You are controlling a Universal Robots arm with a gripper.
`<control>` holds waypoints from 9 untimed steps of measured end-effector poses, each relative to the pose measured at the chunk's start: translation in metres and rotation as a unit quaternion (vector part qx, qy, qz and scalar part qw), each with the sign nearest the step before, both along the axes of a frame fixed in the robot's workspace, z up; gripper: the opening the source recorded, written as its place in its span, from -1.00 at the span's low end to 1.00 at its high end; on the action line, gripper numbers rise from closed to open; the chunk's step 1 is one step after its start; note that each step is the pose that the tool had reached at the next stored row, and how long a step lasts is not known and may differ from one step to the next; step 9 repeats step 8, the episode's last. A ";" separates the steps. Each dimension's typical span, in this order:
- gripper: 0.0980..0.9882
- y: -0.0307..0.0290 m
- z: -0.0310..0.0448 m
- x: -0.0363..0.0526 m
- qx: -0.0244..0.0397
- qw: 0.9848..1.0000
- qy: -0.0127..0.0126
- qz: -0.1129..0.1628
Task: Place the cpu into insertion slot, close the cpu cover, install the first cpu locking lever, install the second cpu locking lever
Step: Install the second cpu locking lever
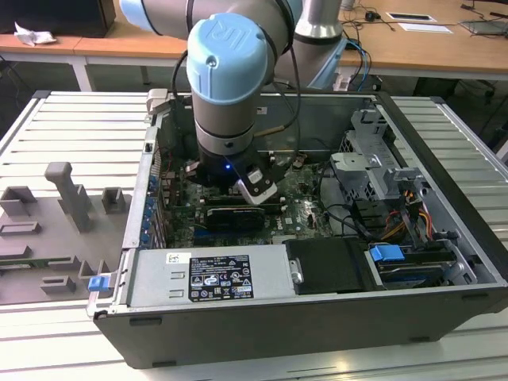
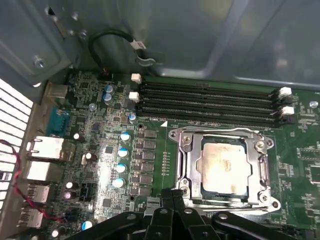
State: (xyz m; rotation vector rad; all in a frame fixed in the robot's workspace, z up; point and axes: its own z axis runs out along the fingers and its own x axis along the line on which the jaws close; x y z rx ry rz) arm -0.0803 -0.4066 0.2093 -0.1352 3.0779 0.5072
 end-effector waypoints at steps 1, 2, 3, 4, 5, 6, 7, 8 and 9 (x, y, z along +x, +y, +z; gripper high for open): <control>-0.98 0.0001 0.0025 0.0000 0.000 1.000 0.000 0.000; -0.98 0.0001 0.0041 0.0000 0.000 1.000 0.000 0.000; -0.98 0.0001 0.0072 0.0000 0.000 1.000 0.000 0.000; -0.98 0.0001 0.0108 0.0000 0.000 1.000 0.000 0.000; -0.98 0.0001 0.0145 0.0000 0.000 1.000 0.000 0.000; -0.98 0.0001 0.0165 0.0000 0.000 1.000 0.000 0.000; -0.98 0.0001 0.0172 0.0000 0.000 1.000 0.000 0.000; -0.98 0.0001 0.0173 0.0000 0.000 1.000 0.000 0.000; -0.98 0.0001 0.0173 0.0000 0.000 1.000 0.000 0.000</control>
